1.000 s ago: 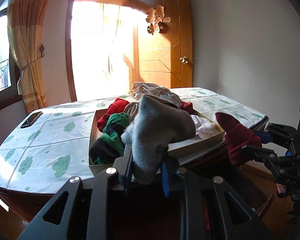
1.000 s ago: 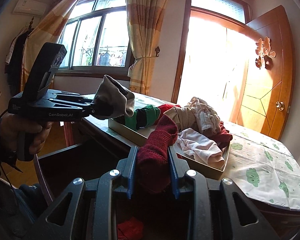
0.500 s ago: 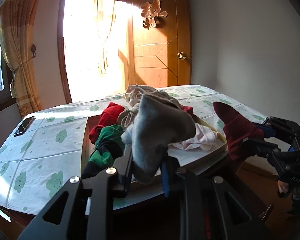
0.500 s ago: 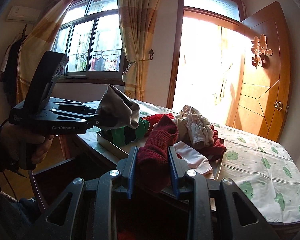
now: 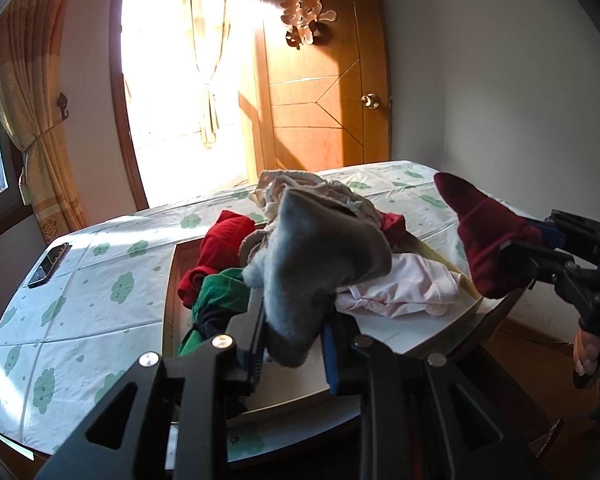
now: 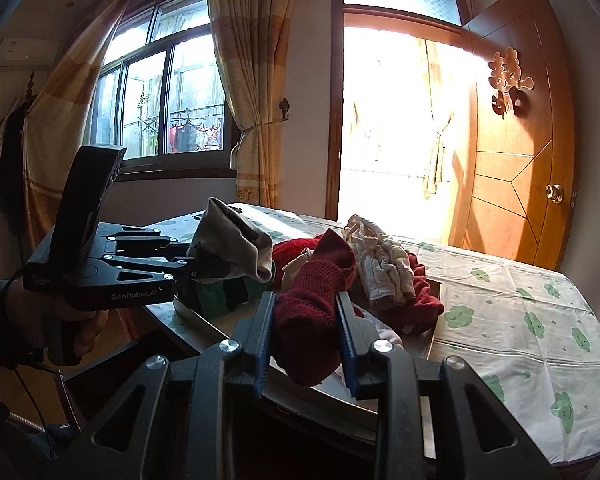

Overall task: Take underwear out of drawer
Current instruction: 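Carry the grey and dark red socks over the beige tray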

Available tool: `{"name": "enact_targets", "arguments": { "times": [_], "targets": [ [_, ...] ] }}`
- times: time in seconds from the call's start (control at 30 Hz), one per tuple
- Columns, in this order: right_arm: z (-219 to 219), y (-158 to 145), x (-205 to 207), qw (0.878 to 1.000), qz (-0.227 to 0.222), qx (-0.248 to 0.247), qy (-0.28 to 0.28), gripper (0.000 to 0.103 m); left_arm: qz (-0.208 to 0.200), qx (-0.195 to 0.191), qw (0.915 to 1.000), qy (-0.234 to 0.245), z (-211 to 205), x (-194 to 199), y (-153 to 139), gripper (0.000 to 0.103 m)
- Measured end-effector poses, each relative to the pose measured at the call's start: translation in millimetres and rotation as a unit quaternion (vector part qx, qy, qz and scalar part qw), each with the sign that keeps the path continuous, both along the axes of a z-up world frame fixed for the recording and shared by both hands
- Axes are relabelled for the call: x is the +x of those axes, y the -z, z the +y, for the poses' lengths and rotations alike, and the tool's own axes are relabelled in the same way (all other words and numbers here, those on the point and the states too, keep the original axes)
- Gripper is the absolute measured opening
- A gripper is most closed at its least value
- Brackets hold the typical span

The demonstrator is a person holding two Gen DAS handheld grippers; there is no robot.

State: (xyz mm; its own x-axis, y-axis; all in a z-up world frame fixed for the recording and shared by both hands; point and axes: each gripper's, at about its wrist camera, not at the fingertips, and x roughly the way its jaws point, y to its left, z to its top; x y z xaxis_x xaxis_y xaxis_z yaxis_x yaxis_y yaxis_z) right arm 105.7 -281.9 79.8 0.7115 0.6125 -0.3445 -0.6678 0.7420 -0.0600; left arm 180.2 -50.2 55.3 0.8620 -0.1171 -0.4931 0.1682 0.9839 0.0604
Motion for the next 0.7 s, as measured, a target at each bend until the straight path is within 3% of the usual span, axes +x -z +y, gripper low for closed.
{"name": "enact_targets", "arguments": {
  "times": [0.7],
  "targets": [
    [3.5,-6.6,40.2,0.999,0.025,-0.013,0.018,0.031,0.043,0.000,0.9990,0.007,-3.9,42.4,2.3,0.022]
  ]
}}
